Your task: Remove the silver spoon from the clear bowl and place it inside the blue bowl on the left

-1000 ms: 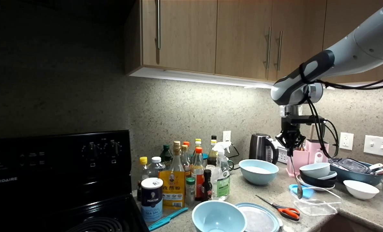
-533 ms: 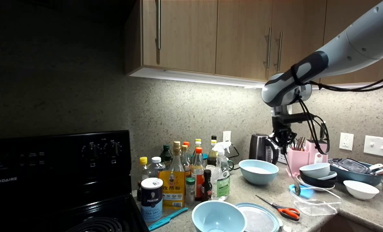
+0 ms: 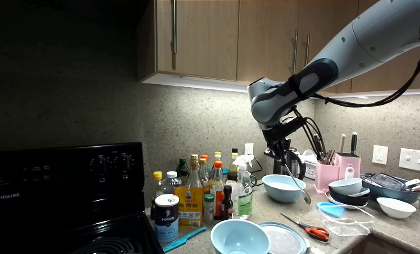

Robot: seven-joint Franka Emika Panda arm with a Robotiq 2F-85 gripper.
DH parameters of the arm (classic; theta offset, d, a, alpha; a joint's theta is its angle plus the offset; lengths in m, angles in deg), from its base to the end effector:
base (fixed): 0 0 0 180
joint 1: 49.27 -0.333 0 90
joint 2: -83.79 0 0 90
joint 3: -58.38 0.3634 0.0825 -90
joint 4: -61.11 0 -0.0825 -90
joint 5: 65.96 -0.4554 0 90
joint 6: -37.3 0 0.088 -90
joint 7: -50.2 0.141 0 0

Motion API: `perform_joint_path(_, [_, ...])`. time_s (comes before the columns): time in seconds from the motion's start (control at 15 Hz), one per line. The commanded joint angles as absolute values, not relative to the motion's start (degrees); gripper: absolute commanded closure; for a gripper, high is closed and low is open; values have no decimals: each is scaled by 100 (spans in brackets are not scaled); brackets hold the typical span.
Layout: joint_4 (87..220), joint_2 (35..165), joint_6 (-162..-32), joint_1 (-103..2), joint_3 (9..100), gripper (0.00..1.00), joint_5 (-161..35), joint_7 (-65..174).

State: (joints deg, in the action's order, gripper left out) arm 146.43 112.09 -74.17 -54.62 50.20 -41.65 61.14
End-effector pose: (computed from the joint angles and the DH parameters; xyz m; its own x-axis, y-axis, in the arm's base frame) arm 0.7796 -0.0633 0.3768 0.9983 -0.0568 0.0115 -0.0560 -0.8941 0.4444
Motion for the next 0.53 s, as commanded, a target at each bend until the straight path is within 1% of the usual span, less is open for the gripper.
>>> perform_joint_path(0.0, [14485,11321,-7219,-5755,5049,99,-3526,6226])
perform_joint_path(0.2, [14448,11373,-7168,-5869,5037,99,-3230,6235])
perform_joint_path(0.27, [14504,11338,-7260,-5788,5139,98,-3421,6165])
perform_joint_path(0.47, [14479,11369,-7242,-5792,5135,98,-3333,6166])
